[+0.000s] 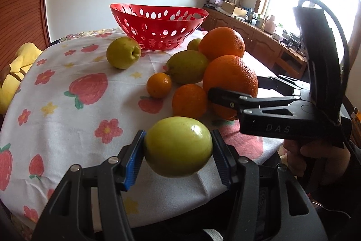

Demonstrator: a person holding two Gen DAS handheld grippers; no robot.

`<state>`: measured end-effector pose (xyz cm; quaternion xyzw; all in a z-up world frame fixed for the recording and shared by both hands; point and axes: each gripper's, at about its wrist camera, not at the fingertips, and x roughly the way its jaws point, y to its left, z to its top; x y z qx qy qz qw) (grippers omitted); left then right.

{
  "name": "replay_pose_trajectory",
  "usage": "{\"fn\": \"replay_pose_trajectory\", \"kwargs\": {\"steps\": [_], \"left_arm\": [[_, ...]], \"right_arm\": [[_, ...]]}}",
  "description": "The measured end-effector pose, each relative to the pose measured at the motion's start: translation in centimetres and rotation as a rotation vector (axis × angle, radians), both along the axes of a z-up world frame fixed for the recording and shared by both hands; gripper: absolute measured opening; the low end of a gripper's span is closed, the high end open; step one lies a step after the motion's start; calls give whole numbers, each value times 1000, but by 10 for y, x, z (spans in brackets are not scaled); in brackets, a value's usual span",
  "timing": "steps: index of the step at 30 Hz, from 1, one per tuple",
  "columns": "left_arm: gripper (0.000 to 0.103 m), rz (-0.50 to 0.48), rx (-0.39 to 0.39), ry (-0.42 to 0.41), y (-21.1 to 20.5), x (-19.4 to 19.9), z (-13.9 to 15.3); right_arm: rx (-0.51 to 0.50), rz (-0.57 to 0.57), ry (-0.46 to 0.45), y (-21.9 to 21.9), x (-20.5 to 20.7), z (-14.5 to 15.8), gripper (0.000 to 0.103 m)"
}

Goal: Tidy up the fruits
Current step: 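Lift the green pear with the left tool while the right tool lifts the large orange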

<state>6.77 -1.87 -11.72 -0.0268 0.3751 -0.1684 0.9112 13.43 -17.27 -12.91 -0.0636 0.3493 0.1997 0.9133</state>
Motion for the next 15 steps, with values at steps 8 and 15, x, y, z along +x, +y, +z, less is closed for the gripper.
{"fn": "replay_pose_trajectory", "kwargs": {"steps": [8, 15], "left_arm": [[56, 0, 1, 2, 1, 0, 0], [56, -2, 5, 6, 0, 2, -2]], "right_arm": [[4, 22, -7, -1, -3, 1, 85], [19, 29, 8, -10, -11, 2, 85]]}}
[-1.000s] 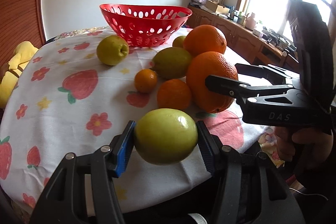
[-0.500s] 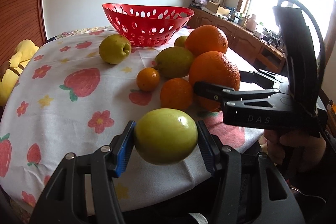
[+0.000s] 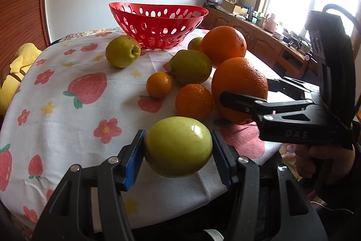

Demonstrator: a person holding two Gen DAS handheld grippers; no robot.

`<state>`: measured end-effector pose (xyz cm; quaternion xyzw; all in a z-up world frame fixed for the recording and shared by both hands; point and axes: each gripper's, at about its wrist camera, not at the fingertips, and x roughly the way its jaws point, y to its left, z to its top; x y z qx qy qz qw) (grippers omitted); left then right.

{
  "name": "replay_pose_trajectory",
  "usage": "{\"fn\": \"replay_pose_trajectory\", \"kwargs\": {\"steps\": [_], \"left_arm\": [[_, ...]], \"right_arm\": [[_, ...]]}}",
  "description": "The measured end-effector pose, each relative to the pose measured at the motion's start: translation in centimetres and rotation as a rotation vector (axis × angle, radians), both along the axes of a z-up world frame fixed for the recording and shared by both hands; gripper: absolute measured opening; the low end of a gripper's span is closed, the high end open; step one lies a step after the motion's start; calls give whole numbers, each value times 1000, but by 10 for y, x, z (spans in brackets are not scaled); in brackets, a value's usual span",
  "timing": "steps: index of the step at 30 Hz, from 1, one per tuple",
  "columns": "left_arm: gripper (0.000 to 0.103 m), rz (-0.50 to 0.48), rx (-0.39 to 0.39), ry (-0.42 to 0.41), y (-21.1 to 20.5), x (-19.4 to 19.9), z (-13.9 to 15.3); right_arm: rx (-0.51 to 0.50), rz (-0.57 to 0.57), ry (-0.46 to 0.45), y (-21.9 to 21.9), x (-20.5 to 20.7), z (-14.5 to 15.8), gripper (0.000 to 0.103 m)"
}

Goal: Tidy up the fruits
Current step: 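Lift the green pear with the left tool while the right tool lifts the large orange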

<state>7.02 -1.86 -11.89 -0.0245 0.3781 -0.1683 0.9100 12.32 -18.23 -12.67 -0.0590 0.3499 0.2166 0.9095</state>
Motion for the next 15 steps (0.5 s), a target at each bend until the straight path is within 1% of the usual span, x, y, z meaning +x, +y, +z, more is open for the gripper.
{"fn": "replay_pose_trajectory", "kwargs": {"steps": [8, 15], "left_arm": [[56, -2, 4, 4, -1, 1, -1], [56, -15, 18, 3, -8, 2, -2]], "right_arm": [[1, 4, -3, -13, -13, 3, 85], [3, -15, 2, -18, -11, 1, 85]]}}
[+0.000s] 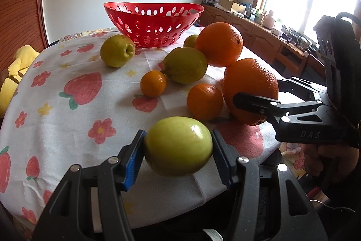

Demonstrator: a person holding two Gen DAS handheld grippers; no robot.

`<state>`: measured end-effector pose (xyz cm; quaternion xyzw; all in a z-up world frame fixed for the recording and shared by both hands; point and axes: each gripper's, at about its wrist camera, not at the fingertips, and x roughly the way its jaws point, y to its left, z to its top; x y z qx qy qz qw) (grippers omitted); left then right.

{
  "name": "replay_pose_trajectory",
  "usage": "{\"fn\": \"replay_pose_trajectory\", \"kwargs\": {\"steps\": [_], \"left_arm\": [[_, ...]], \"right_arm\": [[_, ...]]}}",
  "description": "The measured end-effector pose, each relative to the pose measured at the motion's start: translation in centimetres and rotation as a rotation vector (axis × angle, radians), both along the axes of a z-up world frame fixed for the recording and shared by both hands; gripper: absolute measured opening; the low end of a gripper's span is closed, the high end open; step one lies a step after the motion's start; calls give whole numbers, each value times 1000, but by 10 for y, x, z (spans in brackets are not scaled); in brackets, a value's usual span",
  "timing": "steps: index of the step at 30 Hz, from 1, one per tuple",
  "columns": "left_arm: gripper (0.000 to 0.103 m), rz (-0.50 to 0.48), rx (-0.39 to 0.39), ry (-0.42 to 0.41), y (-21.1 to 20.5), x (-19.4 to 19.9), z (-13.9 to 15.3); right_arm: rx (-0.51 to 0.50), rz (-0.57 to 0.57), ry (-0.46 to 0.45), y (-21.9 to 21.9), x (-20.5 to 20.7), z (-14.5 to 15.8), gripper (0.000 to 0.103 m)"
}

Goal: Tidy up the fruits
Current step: 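Lift the green pear with the left tool while the right tool lifts the large orange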

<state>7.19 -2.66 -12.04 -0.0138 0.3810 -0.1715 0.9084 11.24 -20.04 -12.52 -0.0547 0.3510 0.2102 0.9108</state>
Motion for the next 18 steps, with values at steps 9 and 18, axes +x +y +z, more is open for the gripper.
{"fn": "replay_pose_trajectory", "kwargs": {"steps": [9, 18], "left_arm": [[56, 6, -1, -13, 1, -1, 4], [56, 8, -7, -39, 2, -2, 16]], "right_arm": [[9, 8, -19, -1, -2, 7, 85], [17, 7, -48, -5, -4, 20, 85]]}}
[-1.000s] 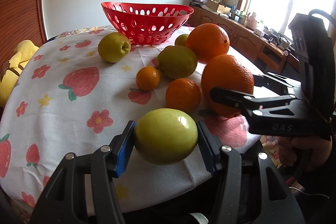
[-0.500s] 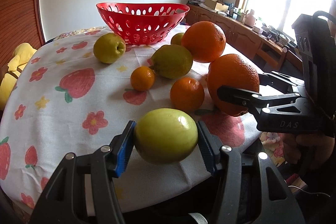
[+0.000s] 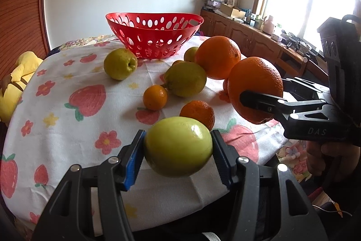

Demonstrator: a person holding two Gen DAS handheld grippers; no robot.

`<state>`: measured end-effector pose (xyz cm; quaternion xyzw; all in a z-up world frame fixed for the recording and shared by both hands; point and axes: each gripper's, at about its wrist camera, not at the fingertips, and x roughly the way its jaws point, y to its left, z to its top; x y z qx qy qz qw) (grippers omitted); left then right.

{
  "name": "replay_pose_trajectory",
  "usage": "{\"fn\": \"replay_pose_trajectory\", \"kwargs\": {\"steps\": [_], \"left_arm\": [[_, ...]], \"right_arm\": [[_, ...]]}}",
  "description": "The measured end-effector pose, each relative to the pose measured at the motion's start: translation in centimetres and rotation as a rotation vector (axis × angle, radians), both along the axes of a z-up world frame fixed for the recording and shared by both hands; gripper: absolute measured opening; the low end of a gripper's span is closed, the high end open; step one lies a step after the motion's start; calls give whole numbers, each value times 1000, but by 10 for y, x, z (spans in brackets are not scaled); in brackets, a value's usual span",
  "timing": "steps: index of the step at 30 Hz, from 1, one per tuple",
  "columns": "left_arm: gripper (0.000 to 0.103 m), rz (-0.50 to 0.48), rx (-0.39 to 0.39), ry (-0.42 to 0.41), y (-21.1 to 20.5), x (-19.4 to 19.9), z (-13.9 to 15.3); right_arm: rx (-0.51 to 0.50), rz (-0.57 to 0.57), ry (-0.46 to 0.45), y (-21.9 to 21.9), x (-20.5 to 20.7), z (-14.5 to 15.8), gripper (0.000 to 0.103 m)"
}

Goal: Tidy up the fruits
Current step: 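Lift the green pear with the left tool while the right tool lifts the large orange, then carry both fruits over the red basket and open both tools to drop them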

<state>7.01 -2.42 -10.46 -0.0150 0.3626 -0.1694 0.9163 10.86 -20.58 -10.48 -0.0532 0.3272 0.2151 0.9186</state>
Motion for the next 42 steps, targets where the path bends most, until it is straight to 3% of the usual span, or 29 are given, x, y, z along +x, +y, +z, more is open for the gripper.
{"fn": "replay_pose_trajectory", "kwargs": {"steps": [11, 23, 35, 42], "left_arm": [[56, -7, -15, -32, 0, 0, 15], [56, -36, -2, -154, -2, 43, 62], [56, -12, 1, -193, 11, 88, 88], [56, 5, 19, -195, 17, 118, 98]], "right_arm": [[13, 3, -21, -5, -1, 11, 84], [39, 50, -131, -4, 16, 64, 85], [18, 97, -164, 8, 69, 96, 85], [-22, 126, -143, 18, 121, 109, 85]]}}
